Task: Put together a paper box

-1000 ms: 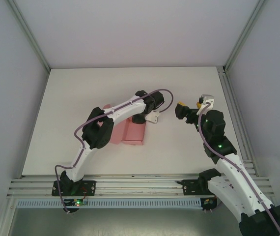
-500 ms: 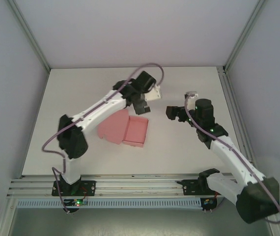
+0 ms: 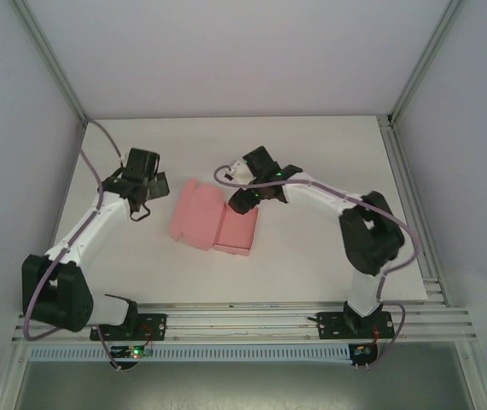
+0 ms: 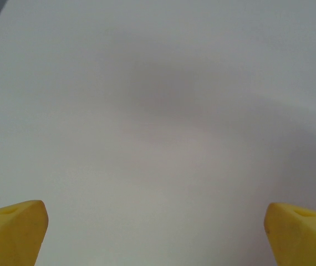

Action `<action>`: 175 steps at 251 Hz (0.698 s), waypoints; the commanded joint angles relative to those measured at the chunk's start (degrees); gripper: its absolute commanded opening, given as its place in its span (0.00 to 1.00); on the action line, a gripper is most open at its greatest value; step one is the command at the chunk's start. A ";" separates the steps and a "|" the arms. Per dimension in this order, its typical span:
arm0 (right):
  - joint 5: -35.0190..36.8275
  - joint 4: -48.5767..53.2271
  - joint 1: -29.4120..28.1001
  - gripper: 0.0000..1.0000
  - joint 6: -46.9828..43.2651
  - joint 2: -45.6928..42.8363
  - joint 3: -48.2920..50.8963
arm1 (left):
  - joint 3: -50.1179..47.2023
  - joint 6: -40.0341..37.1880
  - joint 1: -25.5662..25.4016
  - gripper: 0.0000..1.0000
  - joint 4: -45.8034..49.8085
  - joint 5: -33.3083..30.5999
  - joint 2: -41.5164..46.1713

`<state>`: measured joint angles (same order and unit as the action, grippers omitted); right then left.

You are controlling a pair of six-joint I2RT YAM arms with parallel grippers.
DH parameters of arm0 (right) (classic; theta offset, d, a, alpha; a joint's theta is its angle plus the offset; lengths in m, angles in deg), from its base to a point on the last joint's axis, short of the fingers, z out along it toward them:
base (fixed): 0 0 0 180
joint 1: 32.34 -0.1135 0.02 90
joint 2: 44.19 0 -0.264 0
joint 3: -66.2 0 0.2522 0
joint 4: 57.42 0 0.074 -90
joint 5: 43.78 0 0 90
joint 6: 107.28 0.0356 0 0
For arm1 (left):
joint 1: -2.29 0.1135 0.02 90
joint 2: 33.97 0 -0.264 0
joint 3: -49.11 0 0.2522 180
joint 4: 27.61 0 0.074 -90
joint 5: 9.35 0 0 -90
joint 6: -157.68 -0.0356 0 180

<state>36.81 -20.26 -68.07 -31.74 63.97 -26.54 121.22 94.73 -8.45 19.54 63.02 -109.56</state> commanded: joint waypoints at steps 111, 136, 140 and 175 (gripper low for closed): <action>11.06 5.90 -1.51 0.09 6.31 6.41 -2.70 | -4.20 6.53 0.81 1.00 -4.18 2.23 11.43; 18.29 2.21 -2.04 0.05 14.89 3.05 1.57 | -4.34 5.78 0.82 1.00 -5.44 5.00 11.44; 19.57 1.77 -2.18 0.04 16.23 2.46 2.25 | -4.37 5.69 0.81 1.00 -5.71 5.36 11.40; 31.82 4.77 -3.39 0.04 35.21 -1.87 5.79 | -3.52 6.19 0.84 1.00 -6.67 7.65 9.86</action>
<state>54.34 -17.44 -70.49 -16.55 66.38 -22.41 117.66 100.33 -8.12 15.96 68.20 -99.11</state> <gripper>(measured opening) 0.063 0.998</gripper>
